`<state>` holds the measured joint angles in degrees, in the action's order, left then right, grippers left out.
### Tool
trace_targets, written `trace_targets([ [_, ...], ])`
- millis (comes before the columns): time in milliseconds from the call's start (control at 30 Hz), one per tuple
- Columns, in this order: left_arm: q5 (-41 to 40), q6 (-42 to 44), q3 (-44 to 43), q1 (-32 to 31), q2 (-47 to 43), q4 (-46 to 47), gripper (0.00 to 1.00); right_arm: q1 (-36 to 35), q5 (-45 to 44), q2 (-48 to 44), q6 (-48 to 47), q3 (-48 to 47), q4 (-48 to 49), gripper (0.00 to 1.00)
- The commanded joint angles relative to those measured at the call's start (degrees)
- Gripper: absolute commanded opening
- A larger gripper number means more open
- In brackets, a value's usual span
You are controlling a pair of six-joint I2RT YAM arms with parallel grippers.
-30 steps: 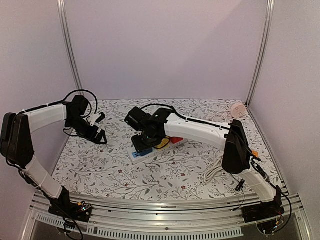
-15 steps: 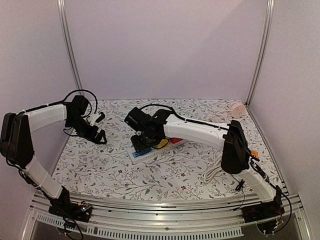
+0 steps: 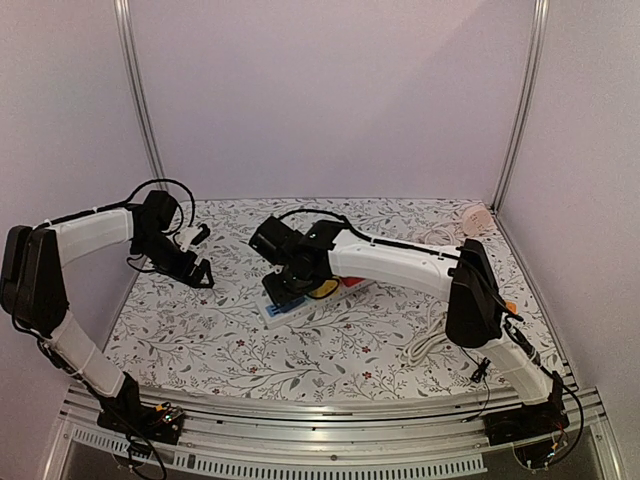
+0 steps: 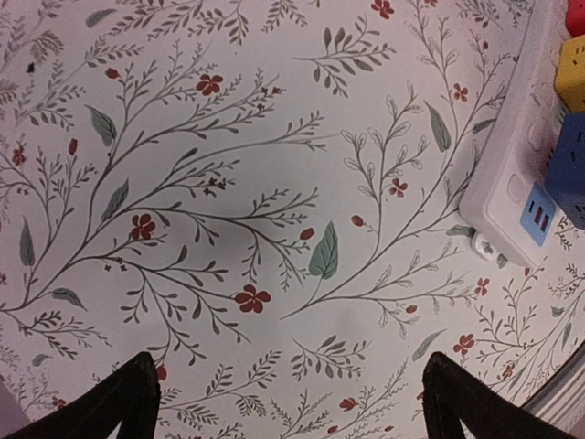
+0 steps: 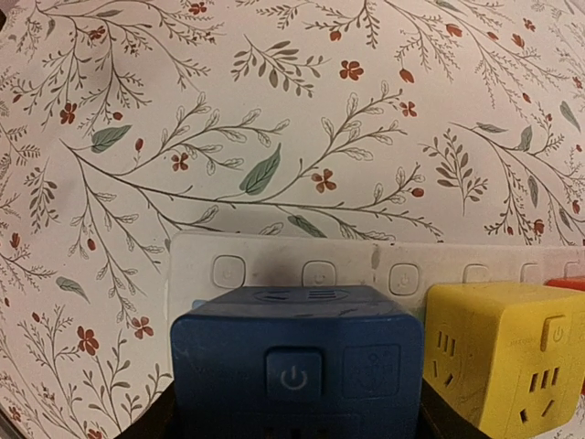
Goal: Insert the plug
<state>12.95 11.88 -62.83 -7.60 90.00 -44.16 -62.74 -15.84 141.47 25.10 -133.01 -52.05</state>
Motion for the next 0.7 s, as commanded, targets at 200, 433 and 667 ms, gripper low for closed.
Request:
trace_targets([
  [200,2.96,0.08,0.70,-1.95,3.23,0.08,0.97,1.15,1.23,-3.02,-4.20,2.45,0.43,0.00],
  [433,2.64,0.81,0.95,-3.93,3.67,0.32,0.97,1.29,1.46,-6.91,-3.49,6.04,5.21,0.00],
  [667,2.08,0.96,0.95,-4.18,3.56,0.35,0.97,1.23,1.91,-8.13,-2.64,7.41,5.68,0.00],
])
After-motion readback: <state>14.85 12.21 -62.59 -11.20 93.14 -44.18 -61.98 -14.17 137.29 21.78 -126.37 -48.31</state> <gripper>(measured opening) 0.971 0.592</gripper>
